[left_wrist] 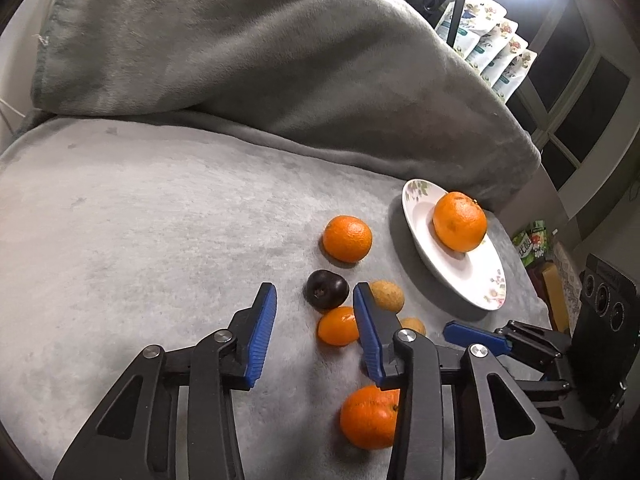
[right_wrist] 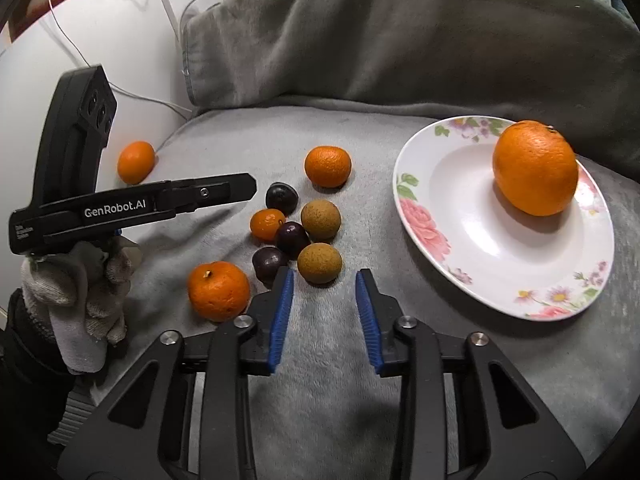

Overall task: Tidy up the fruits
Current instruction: 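Move the right tool over the small fruits beside the plate, then grasp a brown round fruit with the right tool while the left tool grasps a dark plum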

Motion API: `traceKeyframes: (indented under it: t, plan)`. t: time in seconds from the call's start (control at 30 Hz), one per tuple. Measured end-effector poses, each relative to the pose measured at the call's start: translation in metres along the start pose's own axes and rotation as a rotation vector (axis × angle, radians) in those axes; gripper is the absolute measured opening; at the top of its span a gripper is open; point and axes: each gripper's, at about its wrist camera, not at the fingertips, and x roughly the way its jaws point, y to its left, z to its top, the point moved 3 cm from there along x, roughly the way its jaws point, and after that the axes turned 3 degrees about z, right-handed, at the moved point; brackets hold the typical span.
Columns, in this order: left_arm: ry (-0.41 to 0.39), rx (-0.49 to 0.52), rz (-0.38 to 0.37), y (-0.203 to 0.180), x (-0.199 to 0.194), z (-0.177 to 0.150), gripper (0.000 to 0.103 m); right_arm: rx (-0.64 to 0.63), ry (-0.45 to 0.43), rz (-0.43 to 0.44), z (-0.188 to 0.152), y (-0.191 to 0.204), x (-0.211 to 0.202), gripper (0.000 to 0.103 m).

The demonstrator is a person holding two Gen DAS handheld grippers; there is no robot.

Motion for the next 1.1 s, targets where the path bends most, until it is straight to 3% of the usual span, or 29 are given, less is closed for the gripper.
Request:
traceKeyframes:
  t: [0.57, 1.1]
  plan:
    - [0.055, 0.031, -0.008, -0.008, 0.025, 0.003, 0.035, -0.014, -0.001, -0.023, 0.009, 0.001, 0.020, 0.029]
    - [0.070, 0.033, -0.013, -0.007, 0.032, 0.004, 0.024, -0.022, 0.011, -0.019, 0.009, 0.003, 0.030, 0.028]
